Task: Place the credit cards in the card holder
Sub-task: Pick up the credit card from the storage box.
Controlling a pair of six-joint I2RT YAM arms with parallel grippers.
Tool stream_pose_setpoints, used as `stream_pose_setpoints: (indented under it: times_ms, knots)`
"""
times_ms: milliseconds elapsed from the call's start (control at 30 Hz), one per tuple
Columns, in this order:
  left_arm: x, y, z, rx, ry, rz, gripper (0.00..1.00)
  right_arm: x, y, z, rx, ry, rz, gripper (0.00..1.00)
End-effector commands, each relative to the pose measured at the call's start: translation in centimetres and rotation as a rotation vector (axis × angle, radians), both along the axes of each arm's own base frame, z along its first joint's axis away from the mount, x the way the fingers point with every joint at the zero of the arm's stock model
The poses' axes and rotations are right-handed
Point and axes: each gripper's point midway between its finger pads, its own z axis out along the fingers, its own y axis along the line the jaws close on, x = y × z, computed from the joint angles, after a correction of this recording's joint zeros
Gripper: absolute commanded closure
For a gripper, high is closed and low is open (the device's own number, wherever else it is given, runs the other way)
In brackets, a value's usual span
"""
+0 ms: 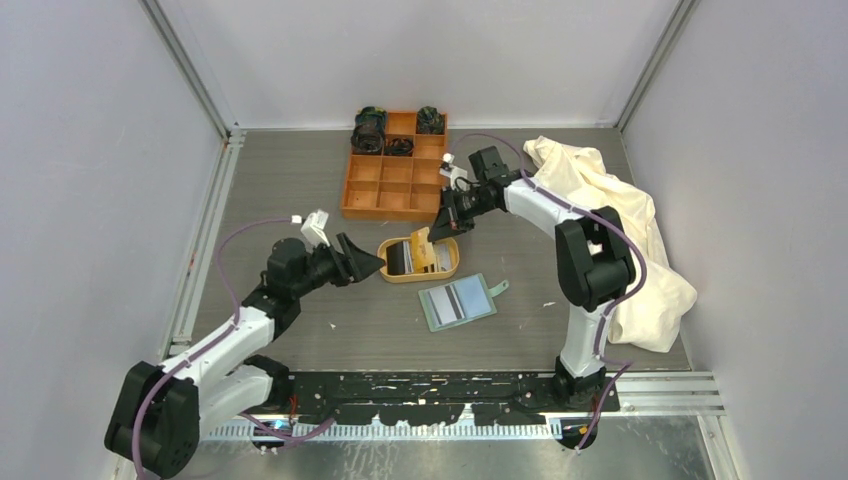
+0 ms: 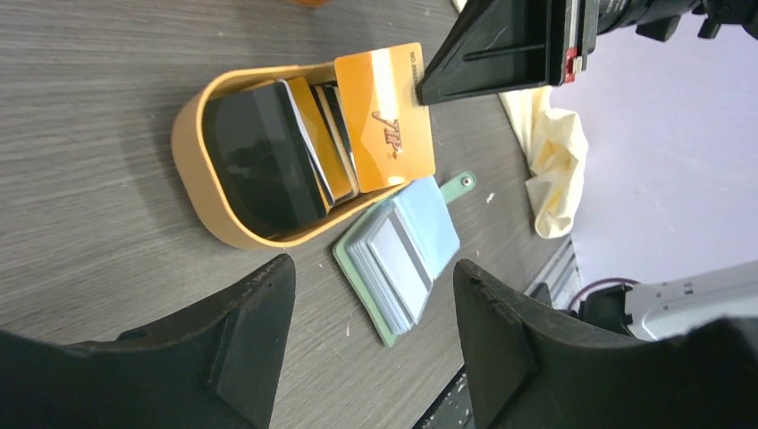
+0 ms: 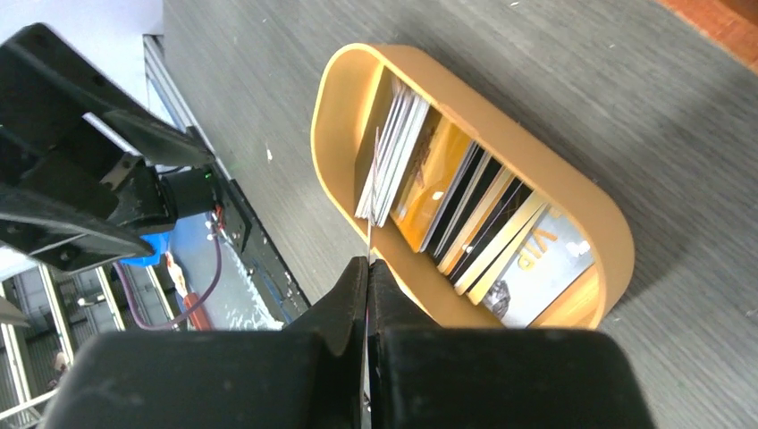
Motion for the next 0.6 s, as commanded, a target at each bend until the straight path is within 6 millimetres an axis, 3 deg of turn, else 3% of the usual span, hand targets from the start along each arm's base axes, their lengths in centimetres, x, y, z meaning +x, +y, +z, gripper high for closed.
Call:
stream_pose_setpoints:
  times_ms: [0, 133, 367, 567]
  knots:
    - [-0.8, -1.4, 4.6, -0.208, -0.193, -0.073, 0.34, -0.9, 0.0, 4.4, 0.107, -0.097, 0.054, 0.99]
    - [-2.5, -1.6, 6.0, -0.34, -0.285, -0.107, 0.34, -2.6, 0.2, 5.9, 0.199, -0.084, 0.114, 0.99]
    - [-5.1, -4.1, 6.7, -0.328, -0.377, -0.194, 0.32, -5.8, 0.0, 7.8, 0.31, -0.085, 0.176, 0.99]
    - [-5.2, -5.0, 6.3, -0.326, -0.373, -0.19, 0.28, -7.8, -0.2, 9.5, 0.385, -0.131, 0.216, 0.99]
